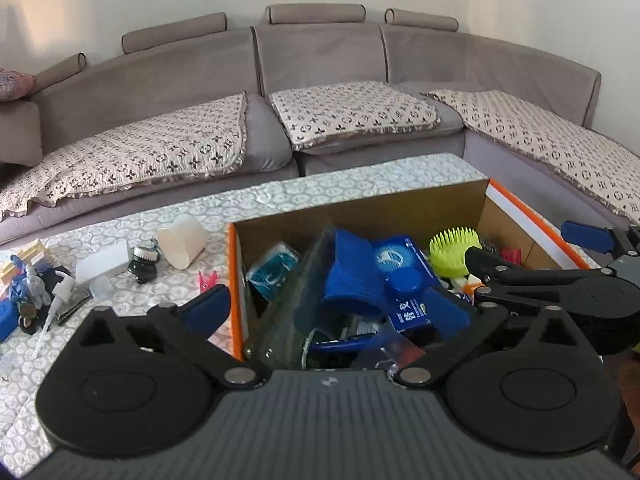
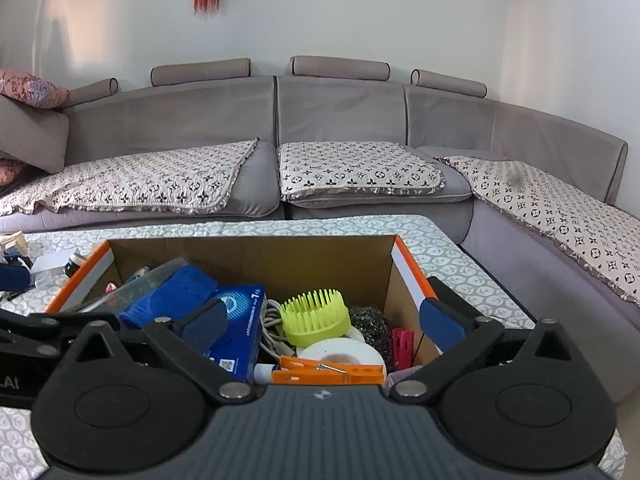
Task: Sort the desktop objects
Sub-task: 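Open both grippers to drop the suction hook and clothespin into the box, then bring both grippers back over the cluttered table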
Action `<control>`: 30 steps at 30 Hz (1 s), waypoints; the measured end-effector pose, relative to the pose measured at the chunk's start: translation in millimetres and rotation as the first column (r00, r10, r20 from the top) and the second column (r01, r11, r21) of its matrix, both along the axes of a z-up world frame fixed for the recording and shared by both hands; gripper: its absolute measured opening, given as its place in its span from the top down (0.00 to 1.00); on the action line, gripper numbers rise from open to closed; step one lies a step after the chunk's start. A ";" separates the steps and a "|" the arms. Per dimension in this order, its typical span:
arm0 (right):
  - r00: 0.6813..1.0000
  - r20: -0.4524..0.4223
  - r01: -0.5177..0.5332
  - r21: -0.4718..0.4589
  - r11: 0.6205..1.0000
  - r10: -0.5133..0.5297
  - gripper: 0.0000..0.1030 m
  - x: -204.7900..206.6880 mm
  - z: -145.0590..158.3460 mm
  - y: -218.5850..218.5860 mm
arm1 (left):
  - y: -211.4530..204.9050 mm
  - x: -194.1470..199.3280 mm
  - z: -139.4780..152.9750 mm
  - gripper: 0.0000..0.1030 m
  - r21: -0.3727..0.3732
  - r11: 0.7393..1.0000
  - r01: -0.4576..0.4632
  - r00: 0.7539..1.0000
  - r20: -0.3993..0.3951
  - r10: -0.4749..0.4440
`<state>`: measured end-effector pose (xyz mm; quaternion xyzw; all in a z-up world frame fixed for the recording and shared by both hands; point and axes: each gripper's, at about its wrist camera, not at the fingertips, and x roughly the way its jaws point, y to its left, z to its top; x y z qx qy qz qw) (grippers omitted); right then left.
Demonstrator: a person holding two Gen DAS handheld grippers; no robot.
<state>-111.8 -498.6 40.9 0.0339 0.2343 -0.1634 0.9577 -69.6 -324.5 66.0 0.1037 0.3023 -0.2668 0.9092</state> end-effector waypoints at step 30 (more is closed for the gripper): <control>0.942 0.123 -0.316 0.000 0.949 0.313 0.00 36.4 42.3 183.8 | 206.3 36.9 -6.6 0.00 -0.062 0.949 -0.309 0.950 0.022 0.311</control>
